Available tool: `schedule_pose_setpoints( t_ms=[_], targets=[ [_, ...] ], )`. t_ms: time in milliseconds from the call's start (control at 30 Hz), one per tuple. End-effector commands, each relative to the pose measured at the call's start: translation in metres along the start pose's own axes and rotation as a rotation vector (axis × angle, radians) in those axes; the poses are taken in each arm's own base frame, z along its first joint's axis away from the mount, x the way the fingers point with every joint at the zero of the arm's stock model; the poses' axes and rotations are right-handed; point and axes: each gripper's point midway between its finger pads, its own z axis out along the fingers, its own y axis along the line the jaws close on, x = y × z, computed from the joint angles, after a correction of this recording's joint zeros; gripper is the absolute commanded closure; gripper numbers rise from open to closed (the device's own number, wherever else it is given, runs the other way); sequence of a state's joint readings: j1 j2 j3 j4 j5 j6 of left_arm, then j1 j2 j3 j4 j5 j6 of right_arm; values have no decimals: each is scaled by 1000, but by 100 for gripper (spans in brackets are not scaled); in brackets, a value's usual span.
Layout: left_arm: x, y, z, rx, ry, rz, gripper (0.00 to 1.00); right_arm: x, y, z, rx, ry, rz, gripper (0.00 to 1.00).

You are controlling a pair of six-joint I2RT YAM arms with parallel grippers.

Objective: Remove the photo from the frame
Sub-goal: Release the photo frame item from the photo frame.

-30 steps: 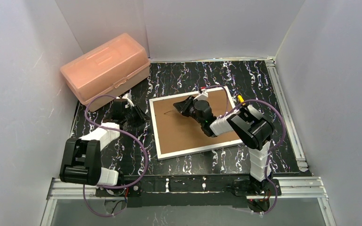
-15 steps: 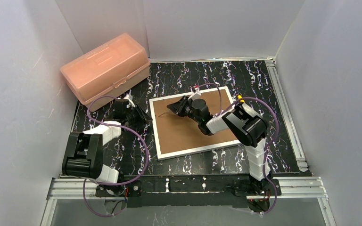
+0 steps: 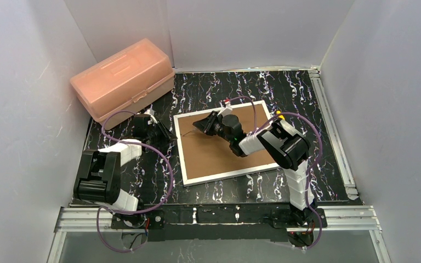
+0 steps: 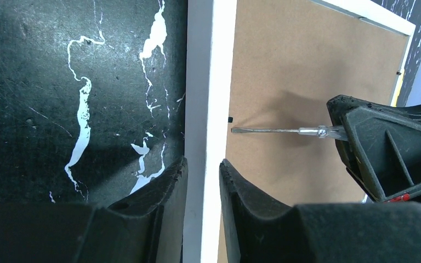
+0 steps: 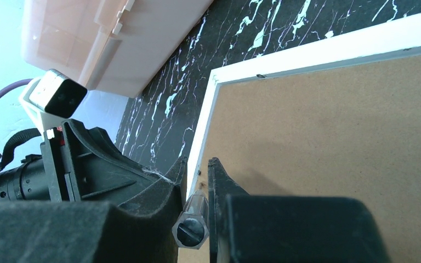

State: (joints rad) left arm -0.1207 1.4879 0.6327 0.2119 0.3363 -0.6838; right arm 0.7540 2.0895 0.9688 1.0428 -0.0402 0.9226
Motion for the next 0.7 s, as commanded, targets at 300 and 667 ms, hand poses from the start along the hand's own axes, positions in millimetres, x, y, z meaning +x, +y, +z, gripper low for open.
schedule_pose_setpoints(
  t_ms=[300,667],
  targets=[
    [-17,-11,4,24,-27,2,78,-9,-1,8,-3,-39,-1,99],
    [-14,-11,9,30,-9,-8,79,-7,-5,9,-4,-33,11,99]
  ],
)
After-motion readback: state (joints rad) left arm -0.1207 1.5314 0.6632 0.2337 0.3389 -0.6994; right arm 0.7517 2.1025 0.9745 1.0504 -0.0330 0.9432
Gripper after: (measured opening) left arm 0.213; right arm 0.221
